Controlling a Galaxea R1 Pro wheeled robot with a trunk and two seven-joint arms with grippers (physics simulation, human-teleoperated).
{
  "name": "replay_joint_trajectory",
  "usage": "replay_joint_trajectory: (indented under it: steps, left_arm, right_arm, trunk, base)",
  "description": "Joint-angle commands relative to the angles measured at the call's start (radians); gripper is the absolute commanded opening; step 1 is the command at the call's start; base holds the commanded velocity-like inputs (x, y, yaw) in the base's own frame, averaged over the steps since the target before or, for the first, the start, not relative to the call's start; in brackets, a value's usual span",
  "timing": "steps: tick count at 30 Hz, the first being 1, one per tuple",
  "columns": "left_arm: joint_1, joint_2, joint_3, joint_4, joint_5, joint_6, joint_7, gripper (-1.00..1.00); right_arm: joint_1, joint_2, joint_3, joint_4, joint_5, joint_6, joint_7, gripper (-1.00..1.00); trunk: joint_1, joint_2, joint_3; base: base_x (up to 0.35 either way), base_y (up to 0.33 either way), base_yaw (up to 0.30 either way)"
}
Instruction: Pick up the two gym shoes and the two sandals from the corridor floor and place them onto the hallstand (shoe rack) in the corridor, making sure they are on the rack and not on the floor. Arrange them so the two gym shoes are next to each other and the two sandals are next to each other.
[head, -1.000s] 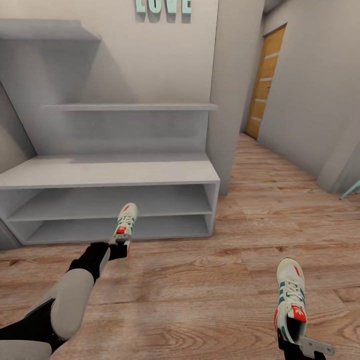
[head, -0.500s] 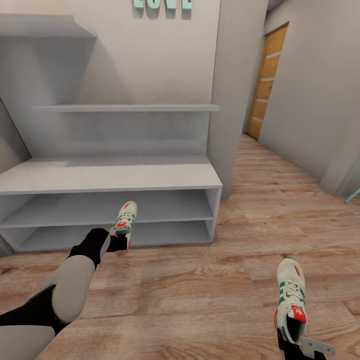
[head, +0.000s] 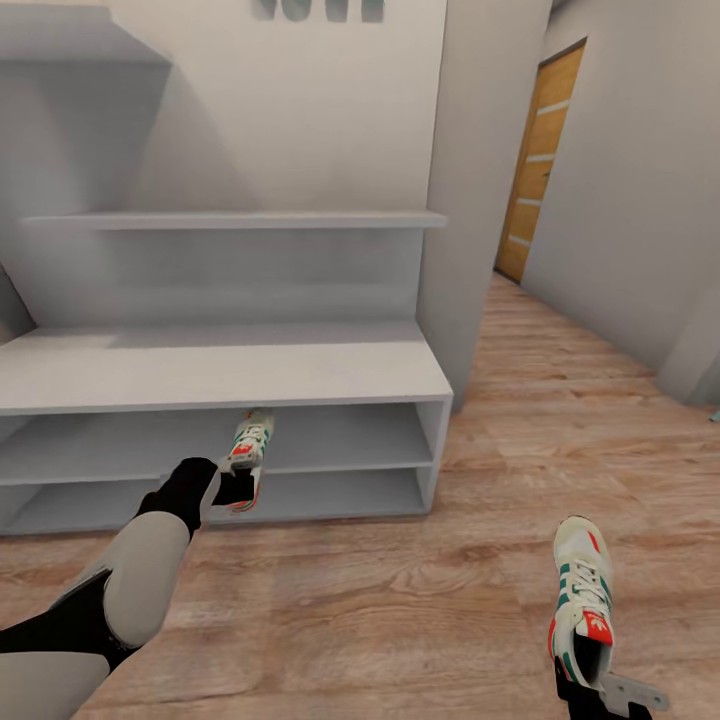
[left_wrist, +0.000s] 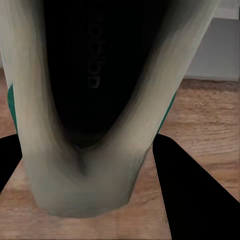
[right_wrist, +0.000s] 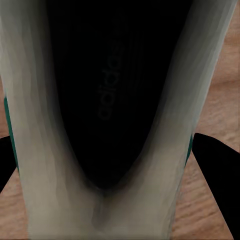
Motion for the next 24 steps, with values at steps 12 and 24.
replay_joint_trajectory:
  steps: [12, 24]
  left_arm:
    - [0.001, -0.001, 0.008, -0.003, -0.010, 0.003, -0.010, -1.00]
    - [0.003, -0.001, 0.007, -0.003, -0.010, 0.001, -0.010, -1.00]
  right_arm:
    - [-0.001, 0.000, 0.000, 0.001, 0.001, -0.003, -0.002, -1.00]
    - [-0.001, 0.000, -0.001, 0.002, 0.001, -0.003, -0.002, -1.00]
  trunk:
    - [0.000, 0.000, -0.001]
    - [0.000, 0.000, -0.001]
  base:
    - [0.194, -0.031, 0.000]
    - [0.165, -0.032, 0.000]
